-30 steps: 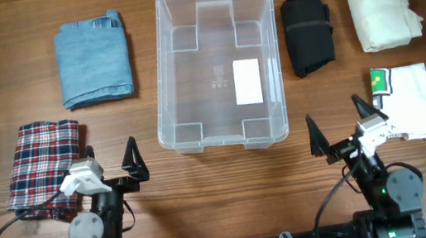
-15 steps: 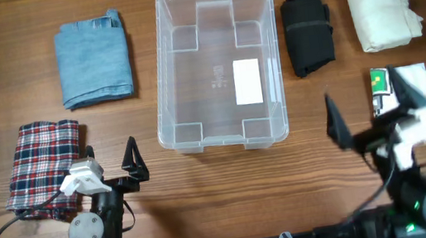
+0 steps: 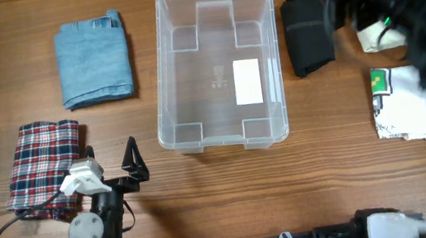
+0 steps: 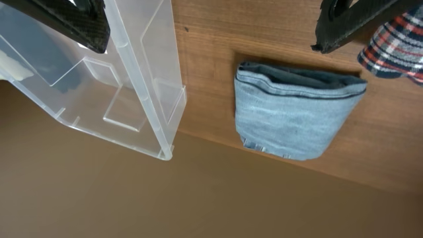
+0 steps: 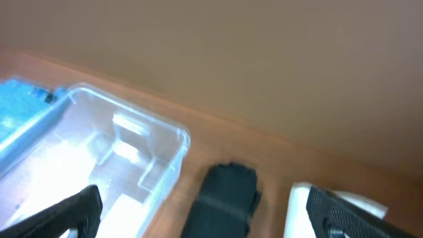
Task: Pack container
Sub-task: 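Reach the right gripper to the black rolled garment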
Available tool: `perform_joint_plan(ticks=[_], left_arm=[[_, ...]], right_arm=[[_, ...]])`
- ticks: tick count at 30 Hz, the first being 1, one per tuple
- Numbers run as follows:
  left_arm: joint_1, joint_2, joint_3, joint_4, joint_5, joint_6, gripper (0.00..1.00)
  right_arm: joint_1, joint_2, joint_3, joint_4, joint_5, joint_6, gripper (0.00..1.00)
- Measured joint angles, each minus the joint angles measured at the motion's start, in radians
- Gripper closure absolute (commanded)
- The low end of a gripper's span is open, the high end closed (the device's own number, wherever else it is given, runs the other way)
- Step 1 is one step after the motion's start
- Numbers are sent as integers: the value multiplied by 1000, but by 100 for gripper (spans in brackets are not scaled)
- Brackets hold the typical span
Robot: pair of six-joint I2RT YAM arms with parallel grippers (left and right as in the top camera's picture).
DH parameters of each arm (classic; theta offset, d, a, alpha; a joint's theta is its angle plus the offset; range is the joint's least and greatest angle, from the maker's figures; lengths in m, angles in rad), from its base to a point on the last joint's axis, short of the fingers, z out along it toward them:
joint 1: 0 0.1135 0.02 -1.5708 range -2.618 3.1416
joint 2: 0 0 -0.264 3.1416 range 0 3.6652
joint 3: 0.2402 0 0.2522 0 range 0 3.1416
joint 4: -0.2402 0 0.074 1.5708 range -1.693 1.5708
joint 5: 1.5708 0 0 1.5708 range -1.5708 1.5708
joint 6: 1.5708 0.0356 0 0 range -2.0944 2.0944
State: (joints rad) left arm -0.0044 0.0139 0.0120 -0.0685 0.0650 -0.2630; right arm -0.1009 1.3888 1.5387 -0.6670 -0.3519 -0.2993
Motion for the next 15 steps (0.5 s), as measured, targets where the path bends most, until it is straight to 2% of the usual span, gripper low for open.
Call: perform_joint_plan(ticks=[1, 3, 5, 15], left_arm=[[0, 0, 0, 0, 0, 0, 0], [0, 0, 0, 0, 0, 0, 0], [0, 0, 0, 0, 0, 0, 0], [0, 0, 0, 0, 0, 0, 0]], right_arm=[[-8, 14, 18, -13, -10, -3, 0], [-92, 161, 174, -169, -141, -17, 0], [-123, 220, 206, -189, -198, 1, 0], [-147, 508, 219, -212, -228, 23, 0]])
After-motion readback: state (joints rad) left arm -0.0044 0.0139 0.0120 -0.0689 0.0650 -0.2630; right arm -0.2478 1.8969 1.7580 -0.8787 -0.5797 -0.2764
